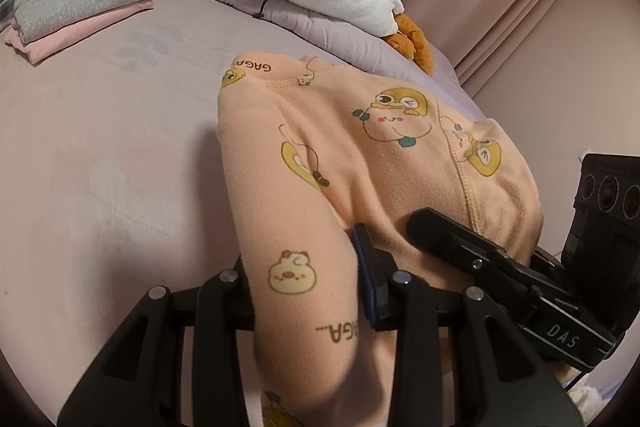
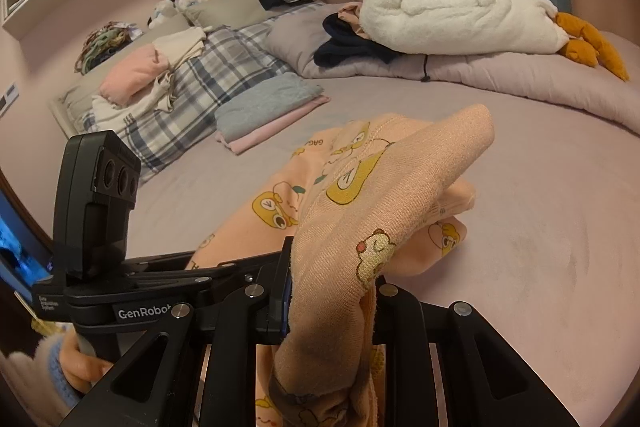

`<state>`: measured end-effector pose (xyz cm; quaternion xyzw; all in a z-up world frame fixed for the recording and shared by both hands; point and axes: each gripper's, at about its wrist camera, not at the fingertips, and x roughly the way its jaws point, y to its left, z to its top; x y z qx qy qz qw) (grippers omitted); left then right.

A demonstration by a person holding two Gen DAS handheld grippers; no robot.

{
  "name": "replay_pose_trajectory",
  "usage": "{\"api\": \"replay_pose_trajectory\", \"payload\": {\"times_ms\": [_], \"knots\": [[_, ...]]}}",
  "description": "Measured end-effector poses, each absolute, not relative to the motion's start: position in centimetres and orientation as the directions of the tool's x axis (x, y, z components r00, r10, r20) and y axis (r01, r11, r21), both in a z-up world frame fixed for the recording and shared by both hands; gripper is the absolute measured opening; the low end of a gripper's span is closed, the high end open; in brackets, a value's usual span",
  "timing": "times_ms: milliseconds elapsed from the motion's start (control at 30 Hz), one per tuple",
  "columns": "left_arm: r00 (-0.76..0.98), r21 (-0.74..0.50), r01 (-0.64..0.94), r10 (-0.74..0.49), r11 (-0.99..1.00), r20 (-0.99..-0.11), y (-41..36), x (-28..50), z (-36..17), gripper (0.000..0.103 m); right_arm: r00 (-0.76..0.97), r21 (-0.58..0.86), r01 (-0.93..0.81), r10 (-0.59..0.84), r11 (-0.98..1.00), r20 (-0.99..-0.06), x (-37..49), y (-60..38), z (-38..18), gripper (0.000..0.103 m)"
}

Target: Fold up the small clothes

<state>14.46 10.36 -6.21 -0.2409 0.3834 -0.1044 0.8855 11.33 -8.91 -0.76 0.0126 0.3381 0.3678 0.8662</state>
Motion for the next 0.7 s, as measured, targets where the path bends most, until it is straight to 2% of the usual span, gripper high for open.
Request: {"api": "replay_pose_trajectory", "payload": {"times_ms": [700], "knots": [[0.686,-0.467,0.01,-0.346,0.884,-0.64,10.8,16.9,-6.2,0.035,0.507,0.268,-0.632,0.649,0.728,-0.567,13.2,-8.6,-0.9,0.024]]}}
